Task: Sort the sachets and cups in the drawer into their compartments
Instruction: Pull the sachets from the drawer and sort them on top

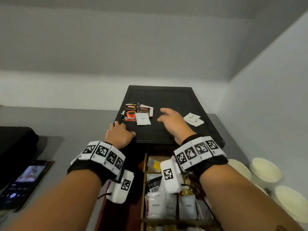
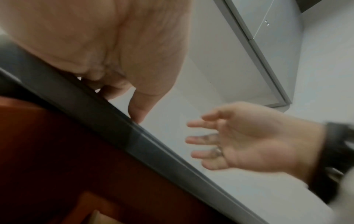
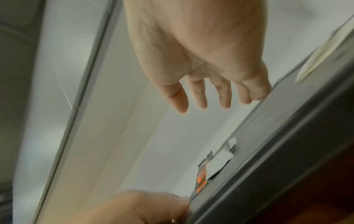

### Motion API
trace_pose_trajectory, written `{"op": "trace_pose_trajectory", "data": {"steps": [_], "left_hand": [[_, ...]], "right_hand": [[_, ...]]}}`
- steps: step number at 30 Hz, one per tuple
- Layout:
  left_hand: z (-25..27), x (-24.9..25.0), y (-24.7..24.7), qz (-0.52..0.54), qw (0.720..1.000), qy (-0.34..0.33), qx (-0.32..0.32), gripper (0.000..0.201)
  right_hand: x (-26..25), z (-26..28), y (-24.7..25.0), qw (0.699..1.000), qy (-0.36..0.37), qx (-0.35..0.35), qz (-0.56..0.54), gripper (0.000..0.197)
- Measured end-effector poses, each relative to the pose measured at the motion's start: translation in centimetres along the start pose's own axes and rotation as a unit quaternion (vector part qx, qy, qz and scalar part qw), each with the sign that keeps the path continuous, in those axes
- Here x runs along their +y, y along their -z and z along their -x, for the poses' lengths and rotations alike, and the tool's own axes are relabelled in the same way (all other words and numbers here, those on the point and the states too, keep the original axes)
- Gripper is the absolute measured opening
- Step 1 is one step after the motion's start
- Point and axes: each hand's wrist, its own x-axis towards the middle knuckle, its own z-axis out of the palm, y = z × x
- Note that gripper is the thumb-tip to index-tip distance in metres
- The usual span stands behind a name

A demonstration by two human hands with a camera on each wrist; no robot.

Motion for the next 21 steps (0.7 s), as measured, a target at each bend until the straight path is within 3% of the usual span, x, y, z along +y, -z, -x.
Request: {"op": "trace_pose_trajectory", "data": {"steps": [4,7,9,12,15,17,21], "left_hand": [[3.3,1.2,0.4,0.104,0.994,-0.014,-0.03,0.055],[6.8,3.2,-0.8,0.132,0.986,-0.092,-0.033,0.058],[8.9,4.4,-2.3,0.12,0.984,-0.122,-0.054,0.052],[10.6,4.9,-5.3,0.082,0.981,-0.109,-0.141,0.042],[11.1,4.3,-8.2,-0.008,0.976,-0.079,-0.204,0.06],[11.3,3.8,-9.4,-0.054,0.974,-0.065,-0.208,0.069],[11.6,3.6,-10.1,-0.069,0.972,-0.057,-0.218,0.057]], "right_hand": [[3.9,5.2,3.0,0.995,-0.033,0.036,-0.085,0.036],[6.8,8.5,4.0,0.99,-0.068,0.059,-0.105,0.031],[8.3,10.0,3.8,0.987,-0.092,0.066,-0.111,0.027],[10.4,11.2,2.7,0.982,-0.144,0.05,-0.113,0.027],[11.9,11.7,1.5,0.977,-0.18,0.042,-0.11,0.038],[12.6,11.8,0.8,0.976,-0.194,0.037,-0.091,0.04],[13.9,11.8,-0.5,0.979,-0.2,0.015,0.033,0.031]]}}
